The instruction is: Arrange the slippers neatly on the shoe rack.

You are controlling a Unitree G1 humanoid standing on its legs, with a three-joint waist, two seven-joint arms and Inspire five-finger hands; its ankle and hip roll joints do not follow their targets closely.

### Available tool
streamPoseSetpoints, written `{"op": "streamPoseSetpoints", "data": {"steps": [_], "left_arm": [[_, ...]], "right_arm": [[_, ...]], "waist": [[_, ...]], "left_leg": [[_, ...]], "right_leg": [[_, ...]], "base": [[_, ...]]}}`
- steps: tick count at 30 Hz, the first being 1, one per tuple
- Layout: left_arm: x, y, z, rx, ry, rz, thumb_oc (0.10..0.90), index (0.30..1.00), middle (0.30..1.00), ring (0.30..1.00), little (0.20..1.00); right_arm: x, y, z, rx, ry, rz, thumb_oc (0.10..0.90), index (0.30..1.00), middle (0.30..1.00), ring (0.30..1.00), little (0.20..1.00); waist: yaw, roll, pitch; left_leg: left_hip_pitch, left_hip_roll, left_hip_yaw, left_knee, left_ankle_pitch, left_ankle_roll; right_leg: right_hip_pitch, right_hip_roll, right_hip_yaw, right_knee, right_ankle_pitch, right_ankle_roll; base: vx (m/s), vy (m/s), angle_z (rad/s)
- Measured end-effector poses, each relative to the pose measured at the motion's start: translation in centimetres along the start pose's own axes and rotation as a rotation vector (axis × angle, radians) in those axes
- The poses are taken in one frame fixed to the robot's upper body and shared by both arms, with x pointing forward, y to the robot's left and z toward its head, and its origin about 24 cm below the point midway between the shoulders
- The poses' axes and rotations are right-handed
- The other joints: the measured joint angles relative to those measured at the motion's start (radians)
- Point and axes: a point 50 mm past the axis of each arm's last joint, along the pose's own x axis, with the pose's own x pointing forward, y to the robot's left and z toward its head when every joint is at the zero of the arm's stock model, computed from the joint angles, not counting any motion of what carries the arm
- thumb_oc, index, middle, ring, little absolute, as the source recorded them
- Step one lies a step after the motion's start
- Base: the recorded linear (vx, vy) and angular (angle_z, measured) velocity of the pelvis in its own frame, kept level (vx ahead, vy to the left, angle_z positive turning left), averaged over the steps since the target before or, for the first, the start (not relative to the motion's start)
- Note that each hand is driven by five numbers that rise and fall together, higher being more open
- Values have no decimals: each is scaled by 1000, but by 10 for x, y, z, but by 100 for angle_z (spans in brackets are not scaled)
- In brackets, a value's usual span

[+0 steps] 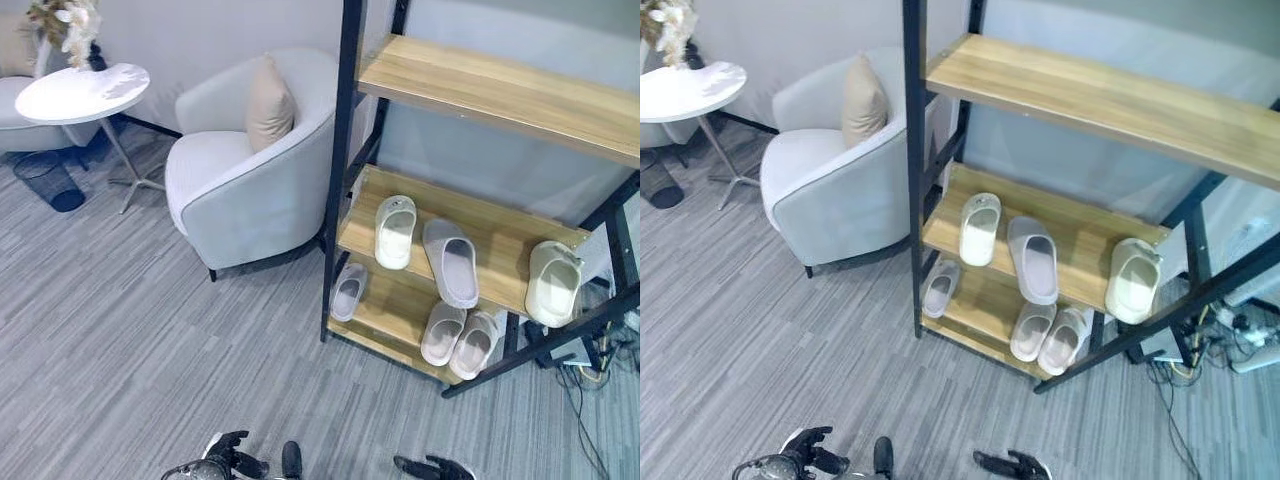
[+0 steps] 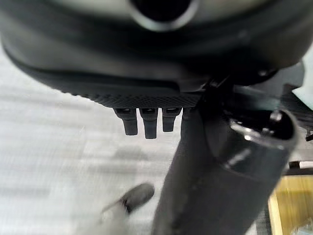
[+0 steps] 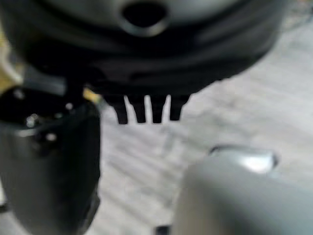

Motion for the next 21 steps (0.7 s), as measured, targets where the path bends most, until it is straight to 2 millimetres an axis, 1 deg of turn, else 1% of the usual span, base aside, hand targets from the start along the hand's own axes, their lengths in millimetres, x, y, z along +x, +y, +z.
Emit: {"op": "streamPoseSetpoints", "data": {"steps": [1,2,3,4,5,6,7,8,9,10,11,12,13,14,15,17,19,20,21], "left_arm": [[-1,0,-4,-4,3,9,800,900,900,900,900],[-1,0,-7,-5,8,10,800,900,900,900,900],[-2,4,-9,1,6,16,800,900,900,900,900],[-2,5,-10,0,11,15,800,900,900,900,900],[-4,8,-18,-14,11,25,800,900,900,900,900],[-7,14,-28,-17,24,44,800,900,900,900,900],[-8,16,-35,-17,45,49,800,900,900,900,900],[-13,17,-55,-33,115,55,800,900,900,900,900],[-17,12,-64,-35,137,44,800,900,900,900,900],[-18,9,-67,-32,143,37,800,900,900,900,900],[-19,6,-71,-29,150,26,800,900,900,900,900],[-20,5,-73,-14,156,21,800,900,900,900,900],[-21,3,-74,8,158,13,800,900,900,900,900],[-20,3,-74,16,157,12,800,900,900,900,900],[-20,2,-72,29,153,9,800,900,900,900,900],[-19,0,-68,24,144,5,800,900,900,900,900],[-18,-4,-66,30,138,-2,800,900,900,900,900],[-17,-5,-64,32,133,-6,800,900,900,900,900],[-17,-8,-61,45,125,-12,800,900,900,900,900]], "right_arm": [[1,-1,7,13,-33,-13,800,900,900,900,900],[1,-1,10,24,-48,-21,800,900,900,900,900],[6,-8,36,26,-60,-24,800,900,900,900,900],[4,-23,49,34,-123,-74,800,900,900,900,900],[-4,-35,63,79,-270,-115,800,900,900,900,900],[-8,-39,71,109,-353,-129,800,900,900,900,900],[-8,-41,71,112,-358,-132,800,900,900,900,900],[-11,-46,60,124,-348,-150,800,900,900,900,900],[-13,-50,54,115,-332,-165,800,900,900,900,900],[-15,-54,48,108,-319,-178,800,900,900,900,900],[-18,-61,35,92,-293,-206,800,900,900,900,900],[-20,-65,30,73,-277,-217,800,900,900,900,900],[-23,-70,17,38,-244,-234,800,900,900,900,900],[-24,-72,12,32,-229,-239,800,900,900,900,900],[-26,-74,6,12,-213,-247,800,900,900,900,900],[-27,-77,1,-15,-195,-258,800,900,900,900,900],[-27,-76,1,-33,-192,-252,800,900,900,900,900],[-26,-76,2,-41,-194,-247,800,900,900,900,900],[-24,-72,8,-56,-208,-236,800,900,900,900,900]], "waist": [[-12,14,4],[-14,19,3],[-21,19,3],[-32,26,7],[-37,13,6],[-42,-10,1],[-44,-20,-3],[-48,-44,-13],[-44,-39,-16],[-43,-34,-17],[-45,-24,-12],[-46,-18,-7],[-53,-11,-3],[-53,-9,-3],[-54,-2,1],[-61,17,5],[-62,33,8],[-61,39,10],[-61,52,17]], "left_leg": [[26,0,3,0,-18,-6],[39,0,5,0,-23,-10],[52,-3,7,0,-34,-17],[53,-7,21,0,-38,-22],[52,-8,16,0,-40,-25],[62,-11,36,0,-50,-40],[67,-12,42,0,-55,-47],[91,-8,48,0,-73,-73],[101,7,49,0,-78,-86],[104,19,51,1,-83,-95],[107,40,51,2,-86,-107],[109,49,53,3,-89,-114],[108,64,47,19,-95,-126],[109,67,46,26,-98,-130],[112,78,44,38,-103,-137],[120,96,43,43,-114,-154],[126,109,43,49,-119,-161],[127,115,43,52,-120,-162],[117,127,39,78,-129,-175]], "right_leg": [[-32,3,-26,-20,-2,2],[-38,5,-35,-58,-3,5],[-59,7,-66,-116,12,-5],[-93,18,-80,-172,25,6],[-103,30,-80,-210,46,12],[-131,41,-83,-254,97,-3],[-135,45,-83,-273,123,-11],[-122,57,-87,-326,209,-54],[-103,77,-96,-352,225,-70],[-92,92,-97,-376,231,-78],[-69,116,-102,-409,245,-96],[-61,126,-104,-421,247,-99],[-24,141,-106,-471,257,-113],[-12,146,-105,-490,265,-122],[9,157,-105,-519,268,-122],[38,175,-104,-561,279,-123],[60,188,-106,-590,286,-128],[60,193,-106,-590,287,-132],[62,201,-108,-590,278,-145]], "base": [[219,89,-8],[128,-7,-6],[58,8,-3],[64,9,5],[73,-37,-10],[82,-71,-18],[99,-101,-38],[46,-64,-29],[42,-68,-28],[66,-115,-21],[86,-172,-14],[84,-190,-3],[42,-114,-3],[62,-173,-5],[42,-117,-11],[68,-182,-5],[26,-199,-2],[-12,-220,2],[-14,-103,2]]}}
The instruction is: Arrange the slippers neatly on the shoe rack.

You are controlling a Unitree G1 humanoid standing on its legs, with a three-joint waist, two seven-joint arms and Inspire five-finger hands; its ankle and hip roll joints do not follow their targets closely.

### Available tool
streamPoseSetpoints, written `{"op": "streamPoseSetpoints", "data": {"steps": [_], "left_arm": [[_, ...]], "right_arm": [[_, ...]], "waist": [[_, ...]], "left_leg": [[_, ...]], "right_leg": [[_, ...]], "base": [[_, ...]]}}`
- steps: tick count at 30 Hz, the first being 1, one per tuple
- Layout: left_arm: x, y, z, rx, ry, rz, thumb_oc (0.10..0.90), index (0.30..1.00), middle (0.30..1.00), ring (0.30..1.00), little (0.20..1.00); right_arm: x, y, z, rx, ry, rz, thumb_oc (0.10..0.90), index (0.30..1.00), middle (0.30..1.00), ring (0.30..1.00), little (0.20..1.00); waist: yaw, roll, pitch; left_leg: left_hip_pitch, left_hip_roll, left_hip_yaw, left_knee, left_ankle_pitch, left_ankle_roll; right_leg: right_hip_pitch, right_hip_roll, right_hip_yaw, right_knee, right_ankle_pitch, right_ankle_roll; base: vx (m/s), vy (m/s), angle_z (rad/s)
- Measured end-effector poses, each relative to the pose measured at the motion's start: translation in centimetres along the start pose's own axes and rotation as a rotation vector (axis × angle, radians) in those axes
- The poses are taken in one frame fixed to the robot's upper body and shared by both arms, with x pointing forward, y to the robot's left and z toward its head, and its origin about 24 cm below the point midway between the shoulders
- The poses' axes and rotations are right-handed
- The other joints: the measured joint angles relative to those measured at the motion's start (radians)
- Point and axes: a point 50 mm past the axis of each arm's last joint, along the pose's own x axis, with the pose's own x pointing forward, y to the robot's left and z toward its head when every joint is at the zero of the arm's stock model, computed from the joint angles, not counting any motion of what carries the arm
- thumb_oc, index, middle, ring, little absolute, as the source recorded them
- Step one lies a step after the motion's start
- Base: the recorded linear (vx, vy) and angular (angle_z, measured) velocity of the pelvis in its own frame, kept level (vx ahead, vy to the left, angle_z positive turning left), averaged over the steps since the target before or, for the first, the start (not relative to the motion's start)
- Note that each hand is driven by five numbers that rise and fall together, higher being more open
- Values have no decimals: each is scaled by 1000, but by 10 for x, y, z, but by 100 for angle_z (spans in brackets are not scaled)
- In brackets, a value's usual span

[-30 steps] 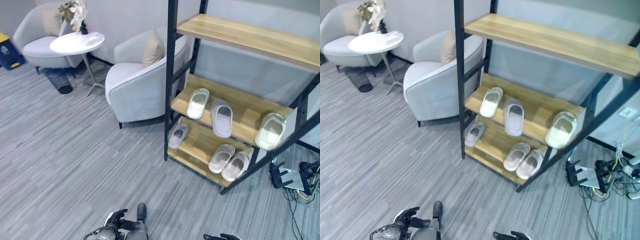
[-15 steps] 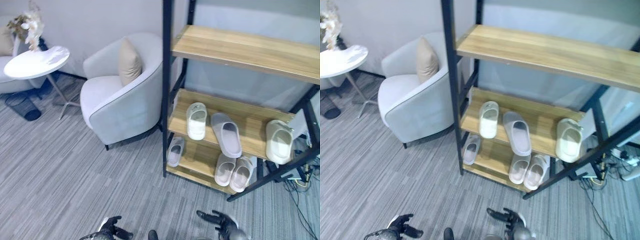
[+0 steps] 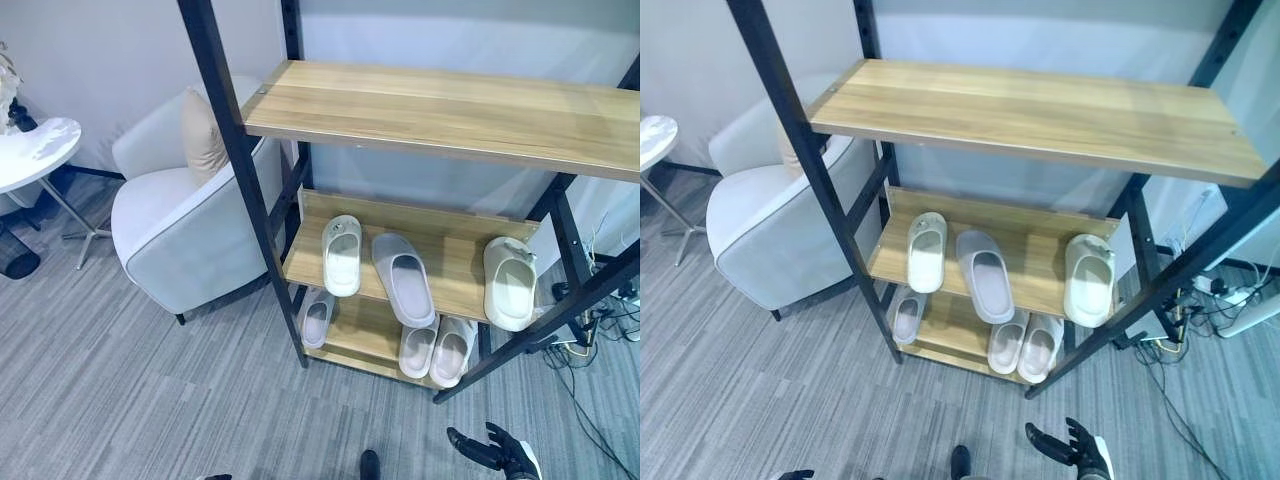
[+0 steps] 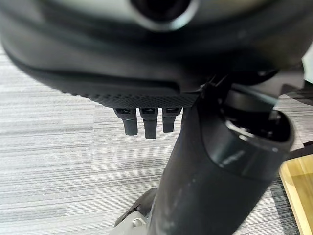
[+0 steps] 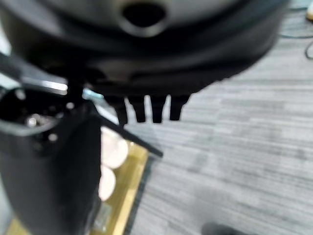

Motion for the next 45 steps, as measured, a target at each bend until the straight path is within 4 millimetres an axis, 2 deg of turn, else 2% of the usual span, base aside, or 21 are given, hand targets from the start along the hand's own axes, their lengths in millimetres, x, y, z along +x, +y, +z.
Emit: {"op": "streamPoseSetpoints", "data": {"steps": [3,4,5,6,8,9,10,11,13,14,15,18,21,24,29,33,38,42,45], "left_arm": [[1,4,6,0,-18,12,800,900,900,900,900],[2,10,12,-4,-39,36,800,900,900,900,900],[3,13,16,7,-56,49,800,900,900,900,900],[3,14,23,26,-84,52,800,900,900,900,900],[3,6,29,58,-109,35,800,900,900,900,900],[4,7,35,65,-124,40,800,900,900,900,900],[3,6,29,73,-112,40,800,900,900,900,900],[3,4,26,80,-106,36,800,900,900,900,900],[3,-2,24,101,-94,21,800,900,900,900,900],[2,-3,22,119,-90,17,800,900,900,900,900],[2,-1,21,139,-88,20,800,900,900,900,900],[2,0,18,140,-82,24,800,900,900,900,900],[2,0,18,137,-87,22,800,900,900,900,900],[2,-1,25,135,-117,24,800,900,900,900,900],[2,-2,41,146,-178,21,800,900,900,900,900],[2,-11,50,164,-204,-3,800,900,900,900,900],[1,-15,47,204,-203,-19,800,900,900,900,900],[2,-15,50,224,-209,-27,800,900,900,900,900],[2,-15,50,222,-211,-27,800,900,900,900,900]], "right_arm": [[1,8,4,-37,-15,40,800,900,900,900,900],[2,14,10,-79,-37,70,800,900,900,900,900],[3,17,12,-95,-47,88,800,900,900,900,900],[3,18,18,-135,-76,106,800,900,900,900,900],[6,23,34,-181,-138,139,800,900,900,900,900],[7,27,39,-187,-155,157,800,900,900,900,900],[5,31,44,-194,-182,184,800,900,900,900,900],[4,34,48,-197,-205,198,800,900,900,900,900],[0,39,52,-194,-242,229,800,900,900,900,900],[-1,40,53,-193,-250,236,800,900,900,900,900],[-3,44,54,-193,-259,255,800,900,900,900,900],[-10,55,51,-178,-263,318,800,900,900,900,900],[-16,71,46,-161,-250,399,800,900,900,900,900],[-21,83,50,-159,-267,482,800,900,900,900,900],[-31,99,85,-187,-412,600,800,900,900,900,900],[-38,107,102,-221,-485,681,800,900,900,900,900],[-46,119,102,-229,-491,776,800,900,900,900,900],[-65,126,118,-261,-577,890,800,900,900,900,900],[-76,120,136,-292,-674,909,800,900,900,900,900]], "waist": [[10,-6,8],[27,-22,23],[41,-34,26],[54,-38,26],[75,-39,28],[72,-40,29],[75,-38,28],[73,-38,28],[72,-35,27],[67,-31,27],[61,-28,28],[54,-34,26],[47,-34,24],[49,-30,21],[49,-25,17],[51,-23,-24],[54,-26,-56],[65,-27,-57],[71,-28,-57]], "left_leg": [[-22,3,-6,68,-1,-11],[-71,4,-34,213,0,-27],[-103,-3,-50,280,3,-44],[-150,-22,-123,324,-22,-54],[-162,-46,-193,186,-20,-57],[-167,-48,-206,118,-11,-65],[-141,-46,-201,16,7,-59],[-124,-43,-198,-33,12,-57],[-99,-52,-184,-27,9,-43],[-85,-51,-181,-44,23,-21],[-71,-48,-162,-66,64,0],[-57,-57,-132,-79,98,23],[-33,-75,-115,-78,96,40],[-25,-83,-116,-77,93,44],[-7,-83,-122,-78,92,44],[-13,-81,-128,-84,79,40],[-26,-82,-143,-84,80,39],[-35,-83,-148,-80,86,42],[-40,-84,-151,-78,91,42]], "right_leg": [[9,-4,4,-6,-1,-12],[33,-14,4,-6,-13,-29],[40,-26,8,-5,-11,-36],[34,-34,28,-6,-6,-47],[20,-33,46,0,-5,-47],[17,-24,46,-4,2,-39],[20,-11,50,-6,1,-40],[18,-4,55,-7,0,-41],[30,11,58,-7,0,-42],[33,15,57,-7,-1,-41],[33,17,62,-7,-5,-36],[39,-1,57,-6,-13,-18],[61,-20,58,-6,-18,9],[70,-28,57,-6,-24,17],[91,-28,51,-6,-30,22],[88,-25,48,-7,-38,27],[79,-26,38,-7,-37,27],[73,-27,31,-7,-37,27],[70,-28,28,-6,-34,24]], "base": [[-3,-127,0],[-2,-67,0],[46,-30,-8],[64,-9,-33],[68,2,-31],[97,43,-15],[99,42,-19],[96,65,-32],[72,57,-26],[70,50,-18],[69,50,-18],[60,53,-18],[46,53,-7],[8,9,1],[20,16,3],[19,11,4],[21,7,7],[3,0,3],[9,6,3]]}}
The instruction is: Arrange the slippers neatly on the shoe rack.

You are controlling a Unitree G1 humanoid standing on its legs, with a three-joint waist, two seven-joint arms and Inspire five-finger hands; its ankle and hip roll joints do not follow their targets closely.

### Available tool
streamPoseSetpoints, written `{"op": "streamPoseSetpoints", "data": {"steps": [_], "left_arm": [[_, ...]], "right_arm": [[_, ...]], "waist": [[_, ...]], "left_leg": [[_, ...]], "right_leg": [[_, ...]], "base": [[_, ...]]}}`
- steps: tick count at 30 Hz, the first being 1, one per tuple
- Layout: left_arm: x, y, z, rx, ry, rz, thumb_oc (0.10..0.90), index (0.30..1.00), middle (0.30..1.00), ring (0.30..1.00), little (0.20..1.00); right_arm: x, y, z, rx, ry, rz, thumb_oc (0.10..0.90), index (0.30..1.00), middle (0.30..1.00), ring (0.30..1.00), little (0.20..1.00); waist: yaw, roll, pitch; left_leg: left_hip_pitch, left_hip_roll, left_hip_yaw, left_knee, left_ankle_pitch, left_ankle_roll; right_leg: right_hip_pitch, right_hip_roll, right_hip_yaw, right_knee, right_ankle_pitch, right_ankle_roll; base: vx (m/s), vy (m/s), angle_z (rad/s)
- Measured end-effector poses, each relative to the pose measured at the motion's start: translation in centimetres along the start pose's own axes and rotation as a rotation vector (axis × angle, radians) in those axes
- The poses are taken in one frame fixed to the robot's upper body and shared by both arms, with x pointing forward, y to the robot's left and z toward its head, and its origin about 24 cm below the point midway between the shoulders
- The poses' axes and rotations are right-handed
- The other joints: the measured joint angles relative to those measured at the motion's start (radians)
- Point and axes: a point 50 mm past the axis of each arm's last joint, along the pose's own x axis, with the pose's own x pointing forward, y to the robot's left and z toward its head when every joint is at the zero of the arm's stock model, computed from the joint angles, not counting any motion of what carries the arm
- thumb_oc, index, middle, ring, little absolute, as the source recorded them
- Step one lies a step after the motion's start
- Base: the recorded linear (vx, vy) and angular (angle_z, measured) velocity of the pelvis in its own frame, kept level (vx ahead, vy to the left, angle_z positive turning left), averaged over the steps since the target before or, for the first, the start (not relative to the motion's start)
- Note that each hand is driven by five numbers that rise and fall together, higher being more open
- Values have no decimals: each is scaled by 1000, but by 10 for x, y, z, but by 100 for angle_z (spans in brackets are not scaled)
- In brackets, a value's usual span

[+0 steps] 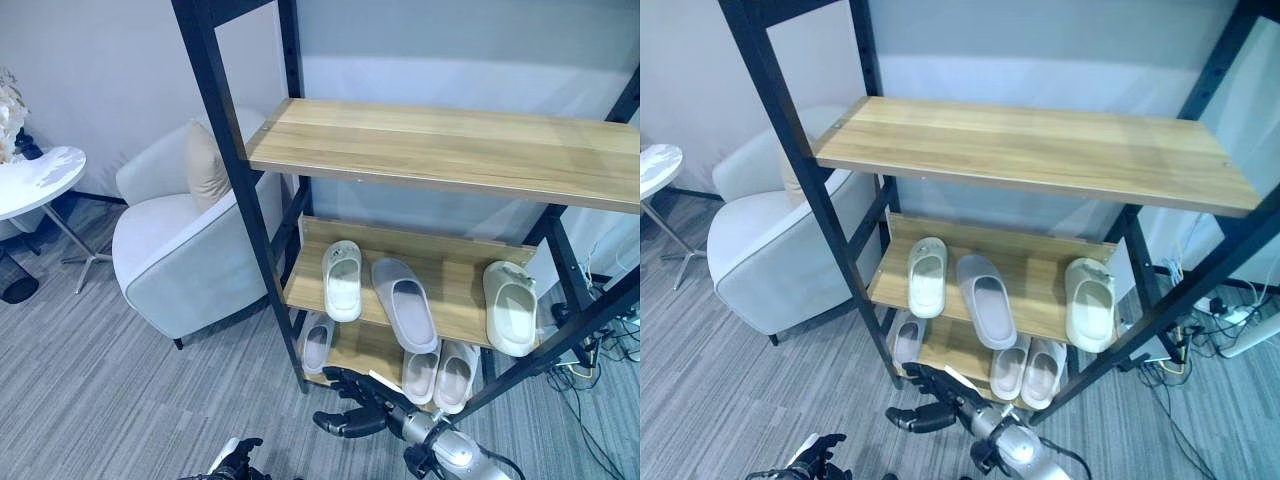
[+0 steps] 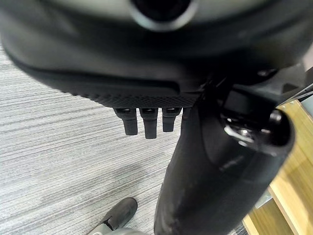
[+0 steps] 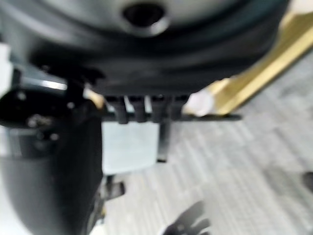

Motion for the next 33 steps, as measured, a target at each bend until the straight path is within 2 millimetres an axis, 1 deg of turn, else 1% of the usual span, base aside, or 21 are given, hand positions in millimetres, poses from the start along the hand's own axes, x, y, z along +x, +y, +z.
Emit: {"op": "streamPoseSetpoints", "data": {"steps": [1,3,4,5,6,7,9,10,11,15,18,21,22,24,25,26,28,33], "left_arm": [[0,0,0,-2,1,2,800,900,900,900,900],[0,1,0,-6,2,4,800,900,900,900,900],[0,1,-1,-6,5,6,800,900,900,900,900],[0,1,-1,-5,5,6,800,900,900,900,900],[0,1,-1,-5,5,6,800,900,900,900,900],[0,1,-2,-9,6,9,800,900,900,900,900],[0,1,-3,-23,10,15,800,900,900,900,900],[-1,2,-3,-31,13,22,800,900,900,900,900],[-1,3,-4,-29,15,27,800,900,900,900,900],[-1,4,-4,-35,14,31,800,900,900,900,900],[-1,3,-3,-35,7,30,800,900,900,900,900],[-1,4,-3,-34,3,32,800,900,900,900,900],[-1,7,-5,-23,5,37,800,900,900,900,900],[-1,7,-4,-13,-1,36,800,900,900,900,900],[-1,9,-5,-22,-3,43,800,900,900,900,900],[-1,9,-5,-22,-3,42,800,900,900,900,900],[-1,11,-6,-25,2,42,800,900,900,900,900],[-1,11,-6,-25,2,39,800,900,900,900,900]], "right_arm": [[-2,-7,11,-55,-37,-6,800,900,900,900,900],[-5,-15,23,-110,-74,-31,800,900,900,900,900],[-9,-26,36,-148,-133,-94,800,900,900,900,900],[-11,-34,44,-167,-167,-144,800,900,900,900,900],[-12,-38,48,-181,-183,-172,800,900,900,900,900],[-16,-46,57,-234,-213,-235,800,900,900,900,900],[-19,-53,62,-289,-237,-292,800,900,900,900,900],[-24,-61,70,-374,-254,-365,800,900,900,900,900],[-28,-67,73,-421,-267,-423,800,900,900,900,900],[-36,-80,77,-545,-259,-540,800,900,900,900,900],[-47,-92,77,-687,-223,-639,800,900,900,900,900],[-55,-100,78,-781,-198,-695,800,900,900,900,900],[-61,-106,80,-862,-179,-729,800,900,900,900,900],[-68,-112,79,-918,-154,-757,800,900,900,900,900],[-73,-117,78,-949,-131,-810,800,900,900,900,900],[-74,-118,77,-953,-124,-823,800,900,900,900,900],[-79,-125,67,-976,-52,-855,800,900,900,900,900],[-84,-133,42,-940,84,-866,800,900,900,900,900]], "waist": [[0,-3,-1],[1,-4,-1],[0,-5,-1],[0,-5,-1],[0,-5,-1],[1,-5,0],[1,-8,1],[1,-11,3],[2,-16,6],[2,-24,11],[3,-29,15],[4,-31,16],[4,-34,17],[5,-37,19],[6,-43,23],[5,-44,23],[4,-49,24],[4,-54,23]], "left_leg": [[0,0,-1,0,0,0],[0,0,-3,0,0,0],[0,0,-5,0,0,0],[0,0,-5,0,0,0],[0,0,-5,-1,-1,0],[0,0,-6,-1,-1,0],[1,0,-6,-2,-1,-1],[0,0,-6,-3,-1,-1],[0,0,-6,-4,-1,-1],[-2,-1,-7,-3,-1,-1],[-4,-2,-18,-1,-1,-1],[-4,-2,-21,-1,-1,-1],[-4,-1,-21,0,-1,-1],[-4,-1,-21,-1,-1,-1],[-4,-1,-21,-1,-1,-1],[-4,-1,-21,-1,-1,-1],[-4,-1,-20,-3,-3,-1],[-4,-2,-20,-2,-4,0]], "right_leg": [[1,0,-1,0,0,0],[1,0,-3,0,-1,1],[2,0,-5,0,-1,2],[2,0,-5,0,-1,2],[2,0,-5,0,-2,3],[2,0,-6,0,-4,6],[3,0,-6,0,-6,9],[2,0,-6,0,-7,10],[3,0,-6,0,-8,11],[2,0,-8,0,-8,11],[4,-2,-22,0,-8,11],[6,-2,-24,0,-8,10],[6,-1,-24,0,-8,10],[6,-1,-25,0,-8,10],[6,-1,-25,0,-8,11],[6,-1,-25,0,-8,11],[6,-1,-24,0,-12,17],[5,-2,-24,0,-14,19]], "base": [[29,13,4],[24,18,4],[52,23,4],[43,15,3],[57,14,1],[40,12,0],[38,13,0],[0,0,0],[43,13,1],[20,6,1],[28,2,9],[10,4,5],[0,0,0],[28,4,0],[61,4,0],[57,-1,-2],[0,0,0],[24,-3,0]]}}
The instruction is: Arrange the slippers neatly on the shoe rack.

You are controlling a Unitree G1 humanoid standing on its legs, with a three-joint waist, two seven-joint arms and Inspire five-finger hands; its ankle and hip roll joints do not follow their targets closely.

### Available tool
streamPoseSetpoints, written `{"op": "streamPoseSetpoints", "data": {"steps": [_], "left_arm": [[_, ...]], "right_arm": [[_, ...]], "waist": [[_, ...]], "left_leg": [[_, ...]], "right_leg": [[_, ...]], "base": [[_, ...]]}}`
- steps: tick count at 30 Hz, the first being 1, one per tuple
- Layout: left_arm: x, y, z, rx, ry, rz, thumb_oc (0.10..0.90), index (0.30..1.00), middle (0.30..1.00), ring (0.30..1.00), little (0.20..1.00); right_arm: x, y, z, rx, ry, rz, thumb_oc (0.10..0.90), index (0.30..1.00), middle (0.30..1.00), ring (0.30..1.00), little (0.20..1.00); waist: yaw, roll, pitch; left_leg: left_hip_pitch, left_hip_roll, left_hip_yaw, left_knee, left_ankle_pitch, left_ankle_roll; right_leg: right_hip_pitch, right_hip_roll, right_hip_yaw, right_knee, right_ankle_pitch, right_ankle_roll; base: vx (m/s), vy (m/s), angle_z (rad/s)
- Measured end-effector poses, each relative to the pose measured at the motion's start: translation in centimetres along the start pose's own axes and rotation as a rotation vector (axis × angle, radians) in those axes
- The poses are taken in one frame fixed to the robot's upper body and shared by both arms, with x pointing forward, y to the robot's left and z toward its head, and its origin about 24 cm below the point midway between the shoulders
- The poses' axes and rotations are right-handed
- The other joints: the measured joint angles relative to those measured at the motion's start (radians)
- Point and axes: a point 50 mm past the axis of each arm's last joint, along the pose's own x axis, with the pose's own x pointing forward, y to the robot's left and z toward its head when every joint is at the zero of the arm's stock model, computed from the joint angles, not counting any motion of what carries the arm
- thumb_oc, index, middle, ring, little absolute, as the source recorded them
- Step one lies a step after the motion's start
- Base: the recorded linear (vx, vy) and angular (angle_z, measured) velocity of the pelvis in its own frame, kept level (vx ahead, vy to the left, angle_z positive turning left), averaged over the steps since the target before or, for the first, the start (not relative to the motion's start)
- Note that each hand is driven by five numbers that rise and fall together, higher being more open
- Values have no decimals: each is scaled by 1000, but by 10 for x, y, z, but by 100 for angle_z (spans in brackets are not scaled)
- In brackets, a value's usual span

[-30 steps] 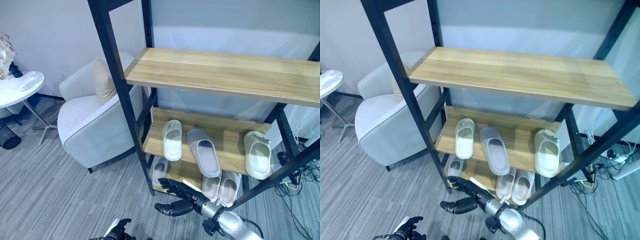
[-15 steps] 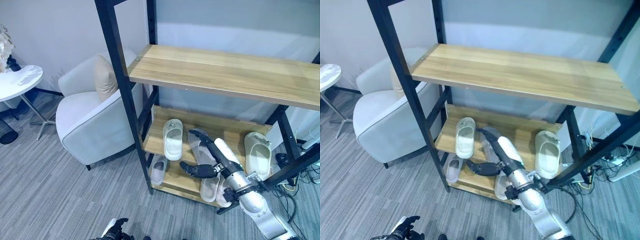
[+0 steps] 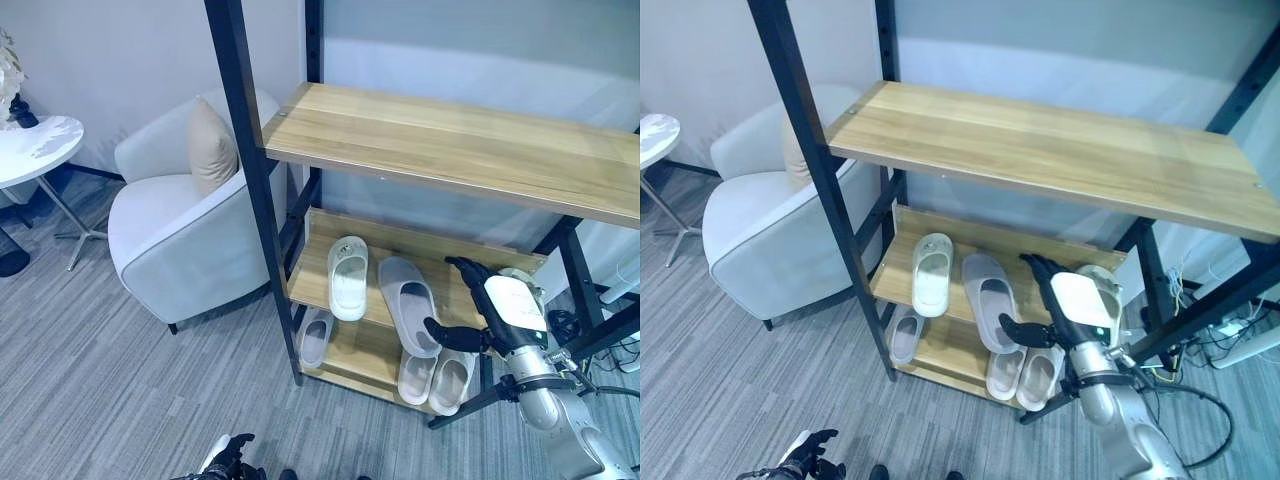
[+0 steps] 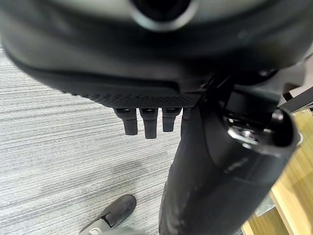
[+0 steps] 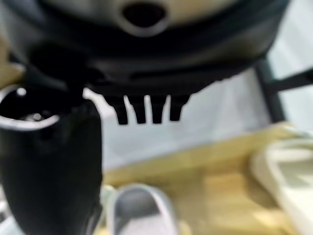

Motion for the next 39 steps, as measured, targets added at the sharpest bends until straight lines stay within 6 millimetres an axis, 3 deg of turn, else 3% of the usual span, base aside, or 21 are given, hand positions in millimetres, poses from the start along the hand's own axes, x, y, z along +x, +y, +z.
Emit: {"op": "streamPoseSetpoints", "data": {"steps": [17,29,39], "left_arm": [[0,3,-1,7,-2,-1,800,900,900,900,900],[1,4,2,-32,-19,7,800,900,900,900,900],[4,9,14,-49,-54,20,800,900,900,900,900]], "right_arm": [[14,4,-21,17,122,-18,800,900,900,900,900],[35,-2,-20,118,148,-61,800,900,900,900,900],[46,-3,-22,108,151,-47,800,900,900,900,900]], "waist": [[20,-13,-9],[42,-12,-7],[61,-13,32]], "left_leg": [[-26,-1,-2,2,0,1],[-68,-1,-20,2,2,-1],[-108,-3,-35,2,8,-2]], "right_leg": [[-24,0,-1,0,5,-6],[-59,0,-19,0,4,-6],[-92,0,-29,1,3,-4]], "base": [[11,-2,0],[8,-1,4],[-1,3,4]]}}
